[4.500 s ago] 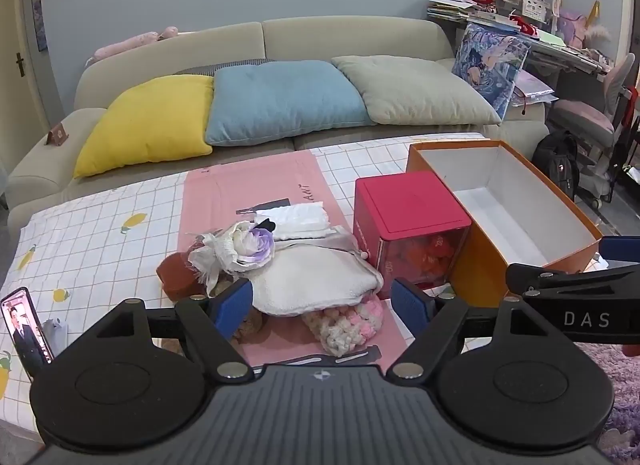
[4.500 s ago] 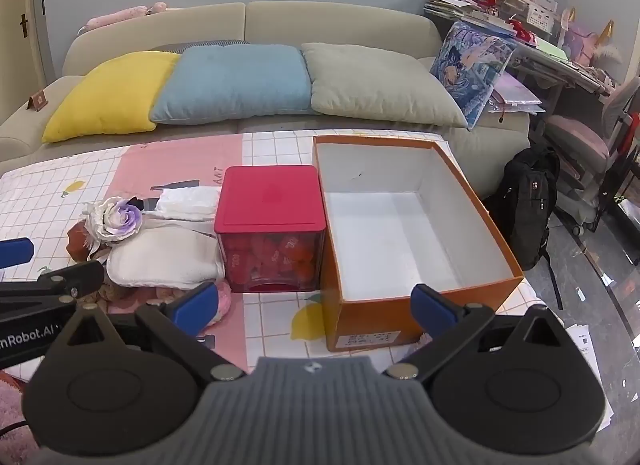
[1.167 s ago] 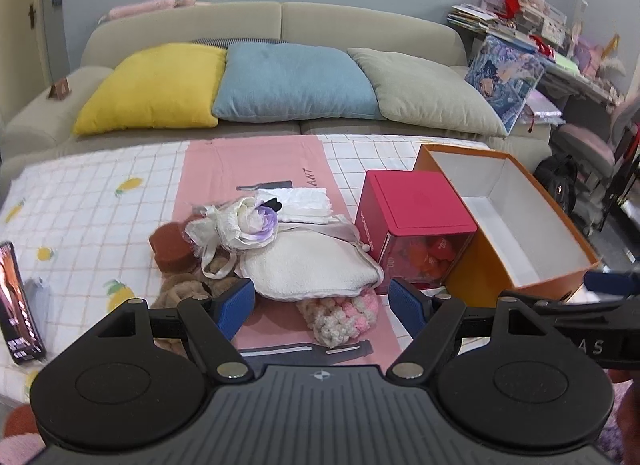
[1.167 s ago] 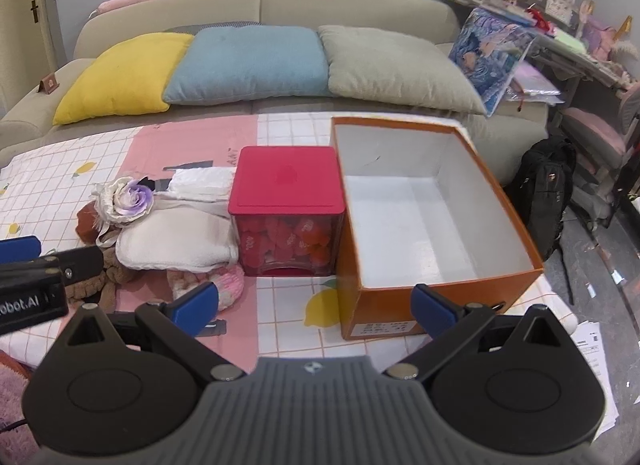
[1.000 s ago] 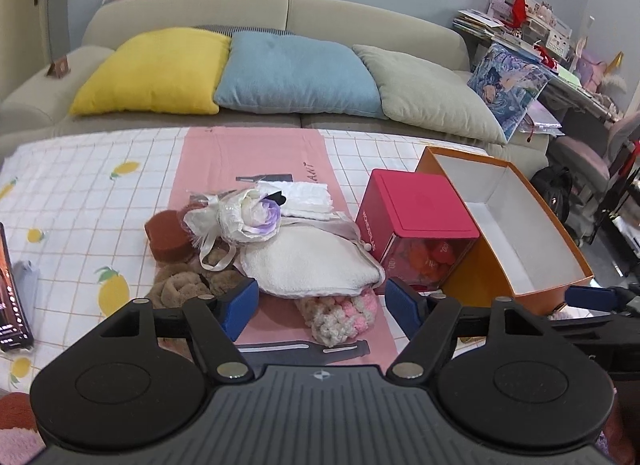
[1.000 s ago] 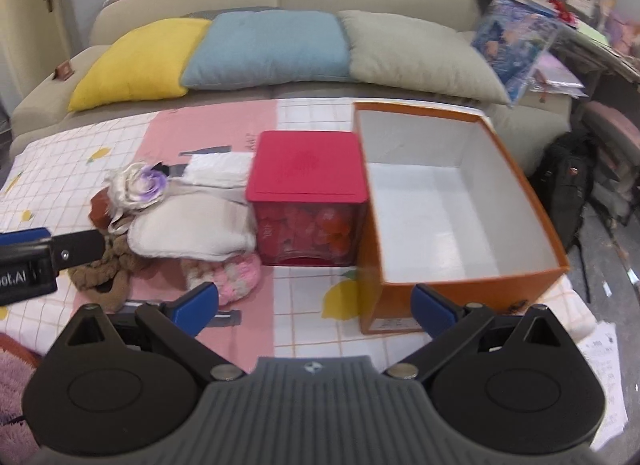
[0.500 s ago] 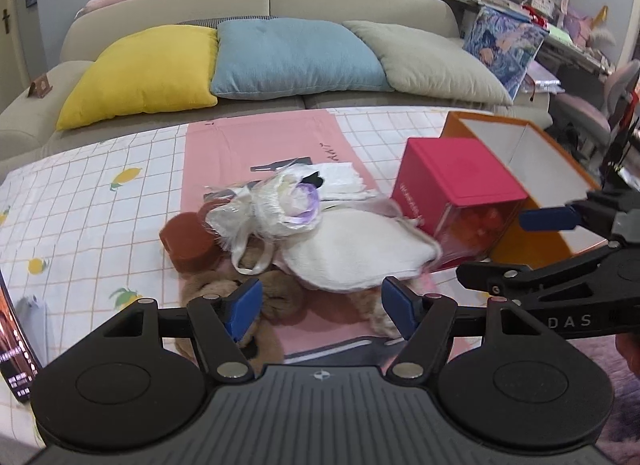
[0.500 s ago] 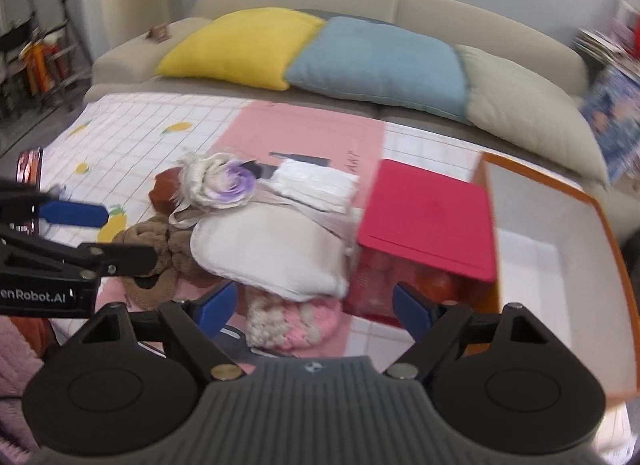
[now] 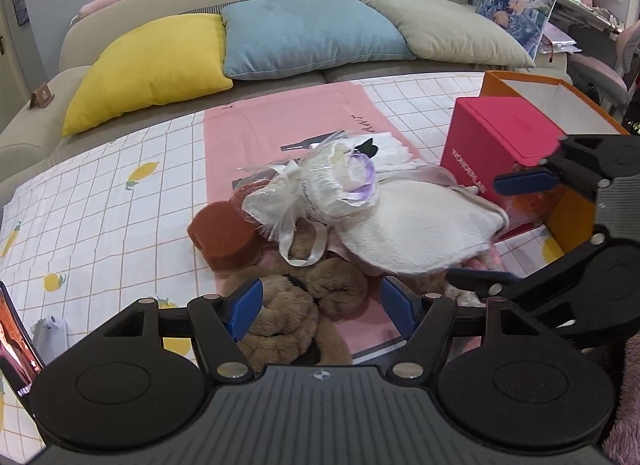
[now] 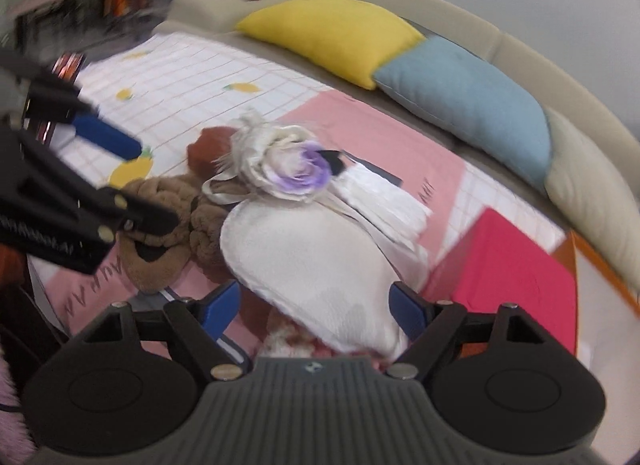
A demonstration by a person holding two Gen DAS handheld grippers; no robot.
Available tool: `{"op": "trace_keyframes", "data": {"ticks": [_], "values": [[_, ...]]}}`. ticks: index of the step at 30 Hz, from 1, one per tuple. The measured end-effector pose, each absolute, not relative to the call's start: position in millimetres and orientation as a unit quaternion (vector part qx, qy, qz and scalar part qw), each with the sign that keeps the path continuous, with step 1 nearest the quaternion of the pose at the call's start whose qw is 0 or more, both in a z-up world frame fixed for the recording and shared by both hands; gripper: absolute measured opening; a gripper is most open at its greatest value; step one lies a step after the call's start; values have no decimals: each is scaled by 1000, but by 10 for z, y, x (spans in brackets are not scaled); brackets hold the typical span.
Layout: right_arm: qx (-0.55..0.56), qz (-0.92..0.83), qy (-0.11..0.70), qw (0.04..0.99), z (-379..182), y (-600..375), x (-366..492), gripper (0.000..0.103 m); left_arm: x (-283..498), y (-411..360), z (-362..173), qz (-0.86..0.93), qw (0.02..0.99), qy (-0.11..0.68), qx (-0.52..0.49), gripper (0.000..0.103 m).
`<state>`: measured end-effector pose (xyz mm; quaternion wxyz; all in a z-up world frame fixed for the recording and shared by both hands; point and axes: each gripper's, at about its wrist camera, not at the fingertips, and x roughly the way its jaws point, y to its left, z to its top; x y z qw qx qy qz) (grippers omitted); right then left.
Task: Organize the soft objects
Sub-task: 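Grasp the wrapped purple rose with the left tool while the right tool grasps the white pad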
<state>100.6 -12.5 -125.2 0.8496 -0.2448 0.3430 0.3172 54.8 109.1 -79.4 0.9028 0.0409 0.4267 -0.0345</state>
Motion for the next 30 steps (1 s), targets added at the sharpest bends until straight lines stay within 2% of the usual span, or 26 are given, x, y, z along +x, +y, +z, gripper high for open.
{"op": "trace_keyframes", "data": {"ticks": [4,6,9,11,12,14,19,22,25,26,27,30], "values": [[-268,333,350,833,-1350,0,1146,74,619,1117,-785,-39,901,429,45,80],[-263,340,361,828,-1350,24,1220,61,646,1119,-782,-44,901,430,50,80],[-243,352,374,823,-1283,24,1301,50,686,1096,-784,-55,900,426,70,80],[-233,350,376,825,-1240,19,1335,53,722,1078,-792,-62,900,422,89,80],[-232,349,378,825,-1234,17,1342,62,744,1069,-798,-64,899,421,99,80],[-239,350,389,818,-1257,20,1322,74,795,1051,-809,-72,899,417,115,80],[-285,350,388,803,-1384,37,1256,73,937,997,-868,-94,893,402,179,81],[-273,344,396,806,-1340,20,1337,52,1010,914,-924,-105,883,389,241,81],[-245,341,400,815,-1197,-35,1442,43,1086,855,-971,-108,875,375,288,81],[-240,339,399,817,-1159,-52,1470,34,1119,842,-981,-108,873,373,296,81],[-236,337,399,820,-1120,-68,1485,29,1153,839,-990,-111,871,373,300,81],[-224,323,398,829,-1070,-94,1574,29,1261,799,-1055,-122,863,374,316,81]]}}
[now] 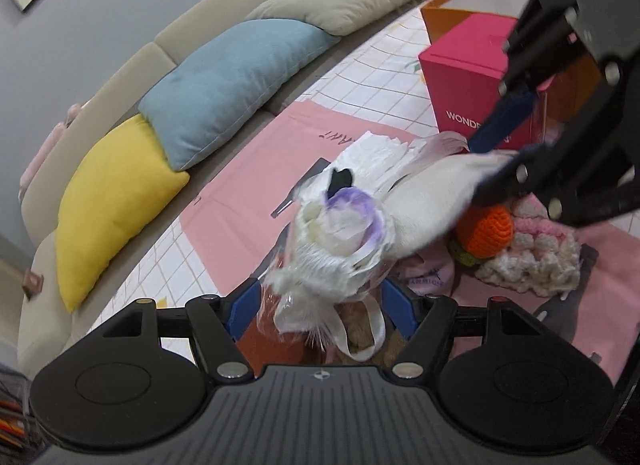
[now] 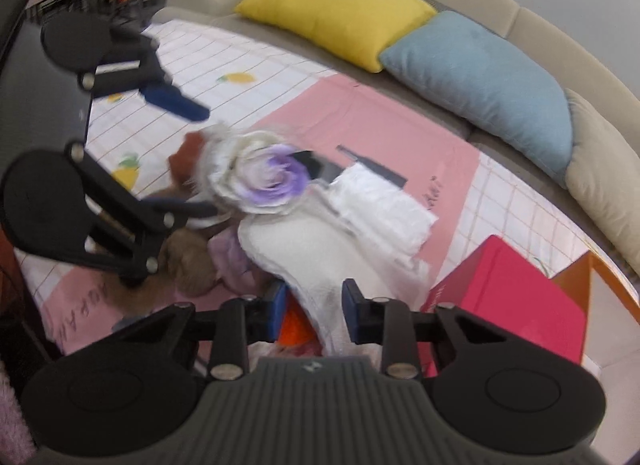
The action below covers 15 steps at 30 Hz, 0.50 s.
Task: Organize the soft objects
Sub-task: 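Grasp the wrapped purple rose with the left tool while the right tool grasps the white pad, then carry the rose and white pad into the orange box and release both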
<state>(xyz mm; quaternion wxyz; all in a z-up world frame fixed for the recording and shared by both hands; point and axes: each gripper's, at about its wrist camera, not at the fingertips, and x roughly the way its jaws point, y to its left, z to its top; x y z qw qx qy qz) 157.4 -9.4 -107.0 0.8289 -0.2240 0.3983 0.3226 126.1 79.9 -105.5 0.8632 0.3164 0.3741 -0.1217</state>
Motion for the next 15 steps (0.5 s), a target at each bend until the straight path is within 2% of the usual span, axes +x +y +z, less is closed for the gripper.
{"op": "trace_keyframes", "data": {"ticks": [5,7,9,11,12,13,15], "values": [[-243,318,398,826,-1168,-22,1628,36,1415,672,-1164,-129,851,363,358,82],[-259,313,396,823,-1230,12,1621,35,1465,625,-1204,-126,848,360,368,82],[-258,308,393,827,-1251,8,1626,15,1513,602,-1245,-124,847,359,372,81],[-240,304,395,833,-1221,-34,1648,13,1547,607,-1263,-121,849,365,362,68],[-231,301,393,838,-1190,-63,1654,7,1553,615,-1259,-117,852,367,355,63],[-224,300,389,842,-1155,-95,1659,5,1546,623,-1243,-114,855,365,349,55],[-211,298,383,848,-1079,-152,1662,2,1524,633,-1206,-106,863,361,337,52]]}}
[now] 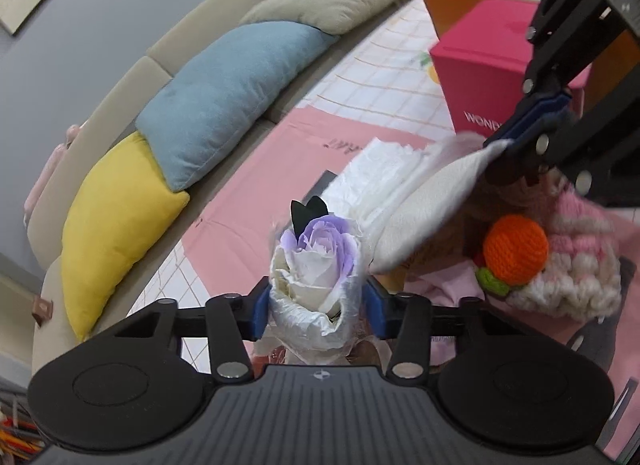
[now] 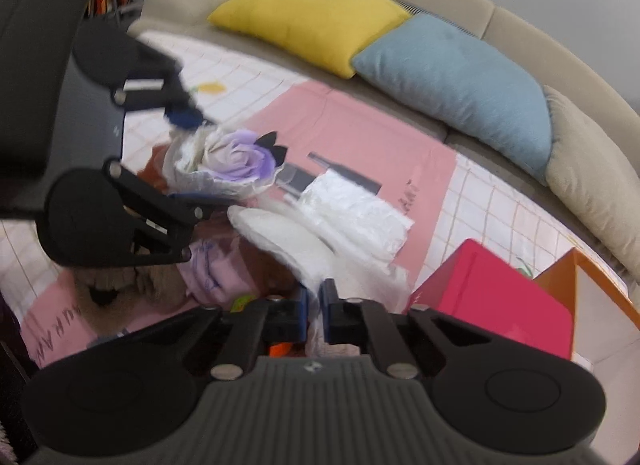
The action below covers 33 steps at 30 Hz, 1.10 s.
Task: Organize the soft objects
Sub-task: 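Carry the rose and white pad into the orange box and release both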
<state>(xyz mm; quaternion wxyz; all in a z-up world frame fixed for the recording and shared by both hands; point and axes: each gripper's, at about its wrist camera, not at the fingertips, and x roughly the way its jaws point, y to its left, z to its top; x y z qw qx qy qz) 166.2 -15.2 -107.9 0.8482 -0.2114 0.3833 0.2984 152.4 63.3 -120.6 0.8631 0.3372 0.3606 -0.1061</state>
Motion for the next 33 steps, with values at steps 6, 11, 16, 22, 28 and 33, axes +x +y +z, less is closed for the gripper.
{"op": "trace_keyframes", "data": {"ticks": [6,11,16,22,28,33], "values": [[-171,299,375,861,-843,-348,1653,2,1408,679,-941,-81,887,361,277,50],[-123,298,381,866,-603,-501,1588,2,1243,739,-649,-60,907,374,185,49],[-61,293,378,876,-380,-715,1472,2,1021,740,-416,-45,922,364,127,49],[-3,275,370,887,-163,-992,1308,2,903,746,-250,-32,928,371,19,49],[50,244,362,898,9,-1375,1250,2,878,577,-102,-55,923,378,-30,49],[77,192,345,915,166,-1775,1227,2,963,294,76,-91,927,363,-28,49]]}}
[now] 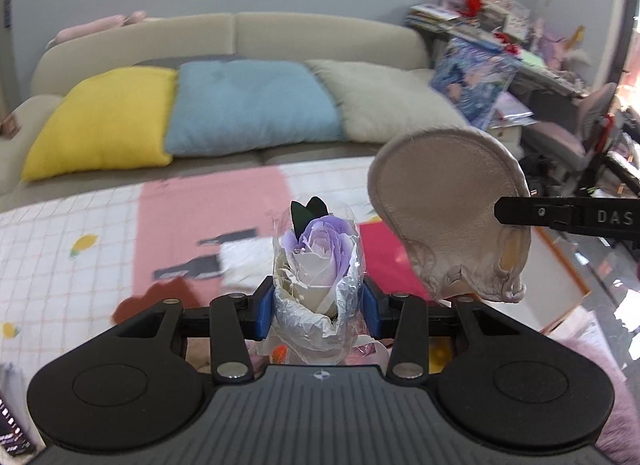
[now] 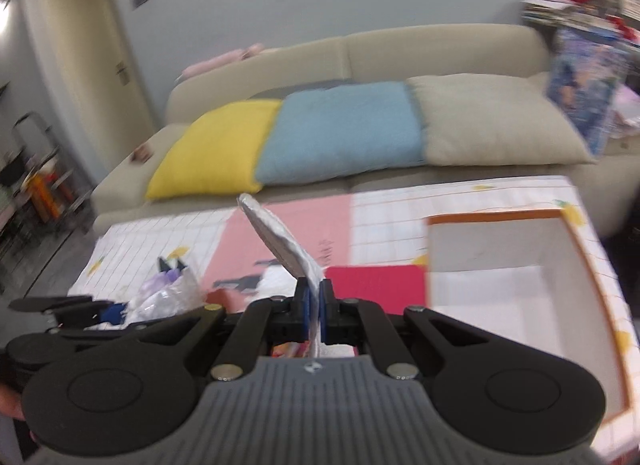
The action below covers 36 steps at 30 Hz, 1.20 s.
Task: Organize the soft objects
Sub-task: 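Carry the rose and white pad into the orange box and release both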
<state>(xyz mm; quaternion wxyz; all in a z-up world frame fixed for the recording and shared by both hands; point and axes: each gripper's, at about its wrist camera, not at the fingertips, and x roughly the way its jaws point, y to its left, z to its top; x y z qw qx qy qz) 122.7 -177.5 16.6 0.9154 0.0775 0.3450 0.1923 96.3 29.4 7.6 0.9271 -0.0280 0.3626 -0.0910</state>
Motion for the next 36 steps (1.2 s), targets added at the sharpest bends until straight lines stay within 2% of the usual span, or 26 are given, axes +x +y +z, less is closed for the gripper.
{"op": "trace_keyframes", "data": {"ticks": [6,15,22,36], "values": [[115,109,332,930,222,-2369,1239,2,1139,-106,227,-163,920,351,-54,49],[128,41,352,926,41,-2886,1282,2,1537,-857,250,-260,892,365,-64,49],[126,21,381,916,-253,-3152,1395,2,1785,-1404,-51,-266,868,416,-47,49],[127,14,456,881,-830,-3207,1529,2,2124,-1735,-746,-215,830,514,-6,50]]}}
